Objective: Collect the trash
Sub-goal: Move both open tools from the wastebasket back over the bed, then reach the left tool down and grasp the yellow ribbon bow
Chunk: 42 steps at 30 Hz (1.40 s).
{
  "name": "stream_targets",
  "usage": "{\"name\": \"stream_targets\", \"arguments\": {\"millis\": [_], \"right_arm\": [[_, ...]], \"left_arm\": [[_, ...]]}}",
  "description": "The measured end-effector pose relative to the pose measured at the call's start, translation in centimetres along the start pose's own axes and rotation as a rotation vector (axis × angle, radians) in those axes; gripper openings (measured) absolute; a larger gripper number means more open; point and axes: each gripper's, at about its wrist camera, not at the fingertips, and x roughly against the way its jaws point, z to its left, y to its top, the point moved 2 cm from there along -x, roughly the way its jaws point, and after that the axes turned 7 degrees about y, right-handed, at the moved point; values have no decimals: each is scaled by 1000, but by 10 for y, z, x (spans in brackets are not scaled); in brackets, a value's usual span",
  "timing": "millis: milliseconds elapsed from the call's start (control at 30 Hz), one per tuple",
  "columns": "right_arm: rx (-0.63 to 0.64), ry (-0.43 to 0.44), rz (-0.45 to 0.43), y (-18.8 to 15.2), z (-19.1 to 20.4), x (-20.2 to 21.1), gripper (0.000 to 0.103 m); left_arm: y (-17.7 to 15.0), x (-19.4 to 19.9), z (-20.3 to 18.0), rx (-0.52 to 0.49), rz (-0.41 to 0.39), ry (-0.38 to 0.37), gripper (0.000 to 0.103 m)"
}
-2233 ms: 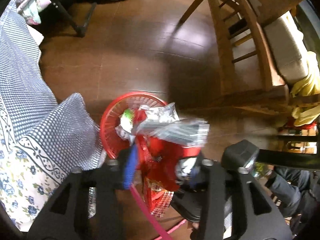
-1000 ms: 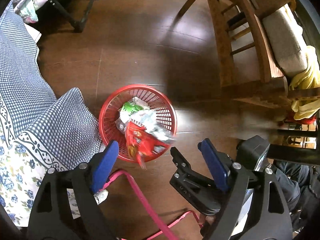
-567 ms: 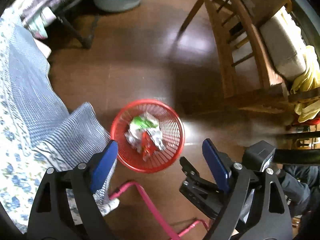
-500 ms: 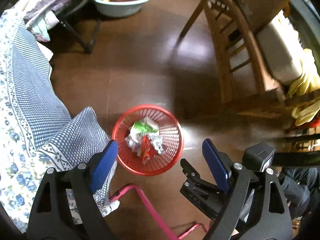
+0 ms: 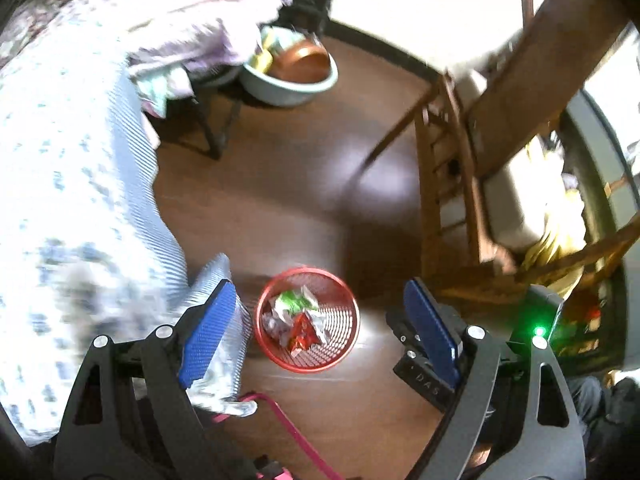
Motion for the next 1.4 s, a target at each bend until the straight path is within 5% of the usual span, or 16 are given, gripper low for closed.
{"name": "stream_targets", "arguments": {"millis": [133,333,800,1033,1400], "right_arm": [[85,30,-39,16,48,17,79],[186,102,-61,30,130,29,79],[496,211,-24,25,319,21,84],[549,256,54,8,381,-13,84],[581,311,60,-7,433,-51,85]], "left_arm": [[8,44,43,59,-75,10,83],[1,91,117,117,-206,191,83],[-21,138,305,340,-227,332,87],[-39,157,408,549,-282,366,87],[-21,146,442,573,-285,343,86]]}}
